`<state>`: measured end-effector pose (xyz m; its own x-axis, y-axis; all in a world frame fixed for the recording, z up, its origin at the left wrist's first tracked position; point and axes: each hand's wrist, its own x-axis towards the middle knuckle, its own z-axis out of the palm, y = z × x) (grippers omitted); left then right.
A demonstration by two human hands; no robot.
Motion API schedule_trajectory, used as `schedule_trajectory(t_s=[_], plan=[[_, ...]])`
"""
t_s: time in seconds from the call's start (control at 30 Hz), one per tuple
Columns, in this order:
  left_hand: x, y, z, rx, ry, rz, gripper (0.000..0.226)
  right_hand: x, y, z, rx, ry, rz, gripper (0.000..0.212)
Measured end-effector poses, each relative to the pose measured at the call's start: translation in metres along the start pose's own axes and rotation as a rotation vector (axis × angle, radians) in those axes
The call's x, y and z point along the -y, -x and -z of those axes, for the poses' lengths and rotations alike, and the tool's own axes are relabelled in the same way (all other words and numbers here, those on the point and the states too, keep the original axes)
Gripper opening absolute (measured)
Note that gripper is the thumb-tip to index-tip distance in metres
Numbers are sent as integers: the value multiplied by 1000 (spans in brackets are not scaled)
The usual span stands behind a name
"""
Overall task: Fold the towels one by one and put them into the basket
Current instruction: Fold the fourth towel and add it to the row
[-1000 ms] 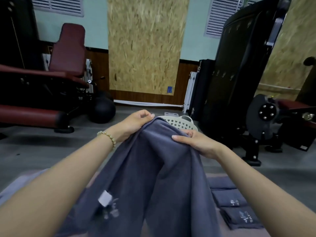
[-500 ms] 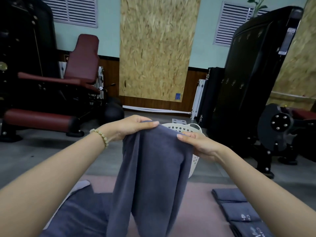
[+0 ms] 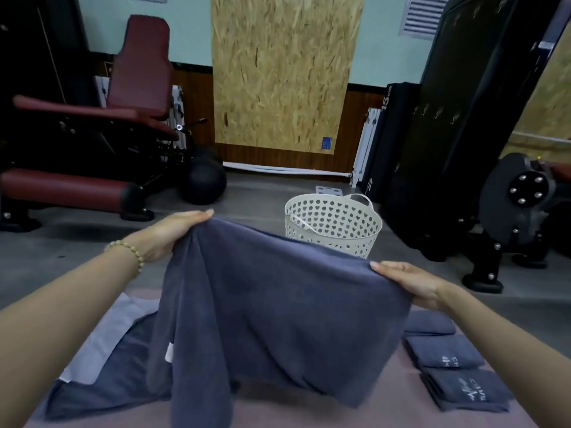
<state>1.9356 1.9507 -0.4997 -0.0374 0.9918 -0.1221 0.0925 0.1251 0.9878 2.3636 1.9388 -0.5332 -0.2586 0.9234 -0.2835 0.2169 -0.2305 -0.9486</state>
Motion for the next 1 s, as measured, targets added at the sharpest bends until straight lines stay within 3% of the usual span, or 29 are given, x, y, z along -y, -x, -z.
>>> schedule_trajectory(t_s=[0.17, 0.3, 0.5, 0.63, 0.8, 0.93, 1.0], plan=[[35, -53, -31, -47, -24, 16, 23, -23, -56, 1, -206, -74, -4, 32], [36, -104, -48, -165, 15, -83, 25, -11, -96, 23, -353, -214, 73, 28], [13, -169, -73, -259, 104, -215, 37, 23, -144, 53, -427, -320, 234, 28], [17, -181, -89, -286, 73, -212, 44, 15, -159, 62, -482, -320, 262, 32], [105, -174, -110, -246, -214, -161, 45, -64, -157, 38, -447, 28, 115, 21], [227, -153, -128, -116, -427, 2, 49, -163, -151, -14, -317, 270, -145, 33], [282, -135, -136, -74, -489, 76, 60, -217, -147, -37, -234, 273, -254, 44]])
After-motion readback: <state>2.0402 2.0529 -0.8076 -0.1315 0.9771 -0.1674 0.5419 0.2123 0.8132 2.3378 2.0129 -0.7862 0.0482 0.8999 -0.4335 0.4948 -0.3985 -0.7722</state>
